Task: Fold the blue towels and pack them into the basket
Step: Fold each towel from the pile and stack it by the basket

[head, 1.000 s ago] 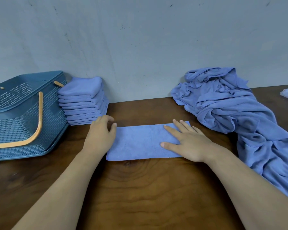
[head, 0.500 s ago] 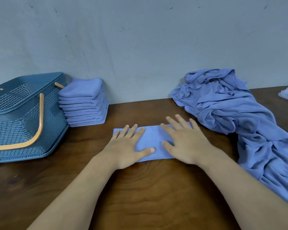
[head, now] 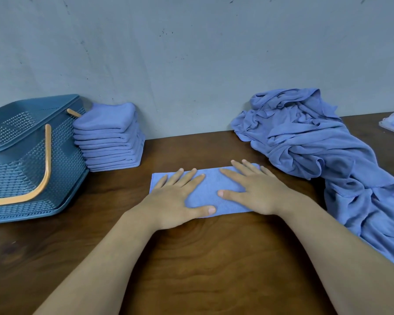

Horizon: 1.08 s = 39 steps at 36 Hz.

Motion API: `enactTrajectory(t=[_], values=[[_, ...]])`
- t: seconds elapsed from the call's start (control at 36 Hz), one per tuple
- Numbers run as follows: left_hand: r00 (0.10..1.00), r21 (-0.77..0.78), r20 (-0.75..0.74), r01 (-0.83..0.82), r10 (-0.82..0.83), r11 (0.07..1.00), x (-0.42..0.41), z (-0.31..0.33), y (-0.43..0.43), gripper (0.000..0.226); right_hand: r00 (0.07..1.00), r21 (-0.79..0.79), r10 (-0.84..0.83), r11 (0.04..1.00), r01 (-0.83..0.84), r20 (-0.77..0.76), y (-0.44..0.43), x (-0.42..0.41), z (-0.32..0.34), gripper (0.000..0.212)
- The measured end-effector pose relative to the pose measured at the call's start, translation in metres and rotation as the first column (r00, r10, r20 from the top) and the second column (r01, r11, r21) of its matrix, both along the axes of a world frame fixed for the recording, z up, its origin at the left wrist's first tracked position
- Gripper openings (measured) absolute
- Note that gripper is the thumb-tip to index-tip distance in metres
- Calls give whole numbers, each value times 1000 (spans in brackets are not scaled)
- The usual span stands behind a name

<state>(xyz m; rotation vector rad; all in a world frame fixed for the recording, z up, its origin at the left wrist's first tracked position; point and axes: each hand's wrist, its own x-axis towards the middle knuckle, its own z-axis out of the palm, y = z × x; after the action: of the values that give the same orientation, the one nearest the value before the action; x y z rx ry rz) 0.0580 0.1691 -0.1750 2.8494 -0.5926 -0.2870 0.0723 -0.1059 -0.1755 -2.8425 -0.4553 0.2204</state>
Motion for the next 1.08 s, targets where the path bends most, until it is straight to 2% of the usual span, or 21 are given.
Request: enactTrajectory(t=[0.19, 0.28, 0.36, 0.44, 0.5, 0.56, 0.61, 0.69, 0.75, 0.83, 1.03, 1.08], values=[[1000, 18, -24, 2, -2, 1000, 6, 6, 17, 114, 999, 36, -46, 998, 46, -14, -10, 3, -1, 87], [1000, -11, -3, 8, -8, 1000, 4, 6, 19, 111, 999, 36, -49, 998, 48, 9, -10, 5, -2, 71], [995, -115, 72, 70, -62, 991, -2, 6, 11, 91, 994, 42, -57, 998, 53, 94, -9, 7, 0, 51], [992, -277, 104, 101, -75, 956, -9, 5, -12, 72, 988, 74, -60, 996, 50, 143, -8, 7, 5, 48], [991, -241, 117, 95, -68, 966, -10, 2, -23, 67, 983, 88, -76, 994, 62, 169, -7, 6, 7, 44], [989, -124, 102, 119, -107, 985, -9, -1, -24, 71, 977, 96, -110, 991, 93, 185, -8, 6, 8, 46], [987, -76, 63, 150, -146, 986, -7, 0, -19, 73, 977, 141, -166, 979, 147, 137, -14, 6, 10, 44], [983, -53, 35, 181, -179, 982, -7, 2, -16, 74, 958, 306, -279, 908, 286, -68, -27, 6, 15, 35], [982, -27, 31, 188, -188, 982, -7, 4, -17, 74, 939, 361, -312, 866, 345, -147, -35, 5, 19, 41], [980, 4, 23, 196, -196, 981, -8, 5, -17, 74, 927, 412, -322, 831, 375, -193, -40, 4, 24, 49], [978, 8, 50, 202, -202, 979, -9, 2, -17, 76, 923, 524, -304, 759, 385, -237, -44, 1, 29, 32], [978, 3, 57, 202, -201, 979, -8, 0, -16, 77, 931, 574, -270, 733, 364, -246, -44, -1, 30, 44]])
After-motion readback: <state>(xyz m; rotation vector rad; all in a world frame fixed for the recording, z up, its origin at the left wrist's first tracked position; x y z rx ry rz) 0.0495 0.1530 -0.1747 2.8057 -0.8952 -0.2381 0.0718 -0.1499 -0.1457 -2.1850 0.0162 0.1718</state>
